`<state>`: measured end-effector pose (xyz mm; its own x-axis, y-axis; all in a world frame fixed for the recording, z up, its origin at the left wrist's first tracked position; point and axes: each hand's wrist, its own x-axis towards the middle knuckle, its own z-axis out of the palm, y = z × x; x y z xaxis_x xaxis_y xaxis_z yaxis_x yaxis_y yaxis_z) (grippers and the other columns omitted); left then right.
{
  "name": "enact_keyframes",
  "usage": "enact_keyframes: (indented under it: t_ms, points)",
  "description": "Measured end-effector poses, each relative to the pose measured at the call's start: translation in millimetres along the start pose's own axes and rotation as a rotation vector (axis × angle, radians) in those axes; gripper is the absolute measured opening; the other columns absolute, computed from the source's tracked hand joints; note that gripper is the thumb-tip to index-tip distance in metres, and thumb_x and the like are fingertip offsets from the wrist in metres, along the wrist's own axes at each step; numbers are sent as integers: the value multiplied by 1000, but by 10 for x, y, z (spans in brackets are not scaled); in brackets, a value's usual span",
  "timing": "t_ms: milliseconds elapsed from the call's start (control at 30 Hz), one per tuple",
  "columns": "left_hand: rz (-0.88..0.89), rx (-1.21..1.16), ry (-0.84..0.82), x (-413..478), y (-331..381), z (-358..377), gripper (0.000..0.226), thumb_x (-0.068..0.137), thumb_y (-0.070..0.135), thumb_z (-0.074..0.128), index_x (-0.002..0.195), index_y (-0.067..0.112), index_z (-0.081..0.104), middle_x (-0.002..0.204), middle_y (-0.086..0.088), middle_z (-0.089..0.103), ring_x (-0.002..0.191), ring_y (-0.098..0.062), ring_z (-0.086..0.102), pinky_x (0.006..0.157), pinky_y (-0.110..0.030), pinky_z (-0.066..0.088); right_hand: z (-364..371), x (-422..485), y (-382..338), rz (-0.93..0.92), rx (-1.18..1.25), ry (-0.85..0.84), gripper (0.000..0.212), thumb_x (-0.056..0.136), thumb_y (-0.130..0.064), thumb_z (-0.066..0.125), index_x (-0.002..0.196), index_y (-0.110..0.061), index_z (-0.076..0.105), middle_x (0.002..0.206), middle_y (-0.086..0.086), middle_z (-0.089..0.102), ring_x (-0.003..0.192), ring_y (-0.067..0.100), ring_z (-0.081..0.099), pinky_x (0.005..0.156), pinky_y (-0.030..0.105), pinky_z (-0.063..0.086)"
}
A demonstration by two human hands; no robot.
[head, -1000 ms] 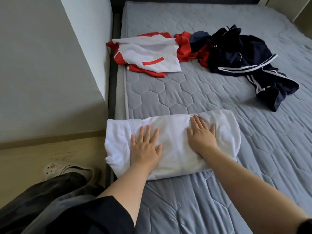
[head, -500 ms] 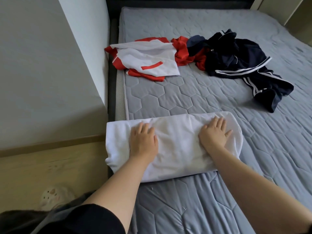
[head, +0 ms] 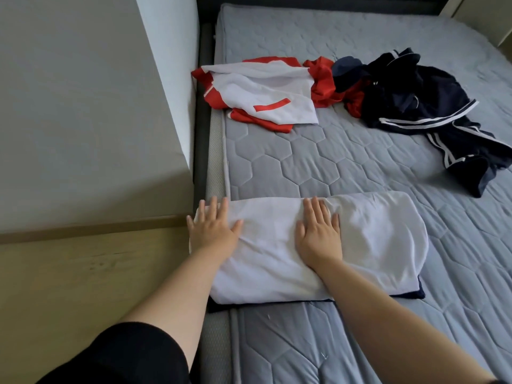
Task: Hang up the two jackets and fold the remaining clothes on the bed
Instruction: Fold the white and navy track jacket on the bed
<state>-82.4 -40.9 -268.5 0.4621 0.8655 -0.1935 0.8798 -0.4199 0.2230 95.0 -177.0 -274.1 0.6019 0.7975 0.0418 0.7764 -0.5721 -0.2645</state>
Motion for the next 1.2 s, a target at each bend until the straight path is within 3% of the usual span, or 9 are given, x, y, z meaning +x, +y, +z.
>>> enact_keyframes:
  t_ms: [167,267,367,500,633,733,967,1100,1200]
  points:
    - [-193,-567,-76,91,-153,-243,96,77,54,67,150,18,16,151,-9,29,135,-29,32,105,-39,31,27,12,1,15,-42,-11,61,97,-33,26,152,-18,6,159,0,5,146,13,-4,114,34,-15]
    - [-373,-844,-118,44,-300,-314,82,73,45,76,137,10,39,133,-8,50,113,-25,53,88,-34,44,43,19,-12,30,-51,-18,61,97,-34,26,152,-18,7,159,1,5,146,14,-3,115,36,-12]
    - [-511,-1087,-238,-25,-448,-348,66,71,36,81,122,5,53,111,-10,63,96,-26,62,84,-38,51,43,28,-15,37,-60,-25,61,96,-34,25,152,-17,7,159,1,5,146,14,-3,116,37,-10]
    - [-430,-1051,-391,-143,-530,-424,56,73,38,78,116,7,60,105,-10,66,97,-26,63,92,-42,50,24,21,-41,47,-72,-43,61,96,-34,25,152,-17,7,159,1,4,146,14,-3,116,38,-8]
    - [-399,-924,-514,-268,-444,-547,74,72,52,74,125,6,52,120,-6,58,109,-24,56,91,-35,45,-6,25,-75,66,-99,-79,61,97,-35,23,152,-17,4,159,2,2,146,15,-3,116,40,-7]
    - [-408,-942,-494,-373,-320,-567,76,71,41,79,130,6,48,126,-10,56,114,-28,54,97,-37,44,-43,25,-101,76,-112,-111,61,97,-36,21,151,-16,1,159,3,-1,146,16,-5,116,41,-6]
    - [-295,-1290,-391,-573,-142,-822,28,77,18,71,103,12,63,93,-7,68,82,-22,65,63,-27,48,-207,-59,-223,123,-21,-181,59,99,-33,20,151,-16,0,159,4,-3,146,16,-6,116,43,-6]
    - [-277,-1448,-348,-659,-209,-992,23,74,21,68,93,8,65,83,-7,70,71,-21,67,59,-24,50,-209,-110,-556,151,130,-182,58,99,-31,22,151,-15,2,159,4,-2,146,15,-6,116,43,-4]
    - [-248,-1554,-311,-719,-338,-1127,13,80,20,64,76,8,66,65,-4,70,56,-16,67,48,-18,49,-168,-118,-902,126,219,-194,58,99,-29,22,151,-15,2,159,4,-3,146,15,-7,116,43,-4]
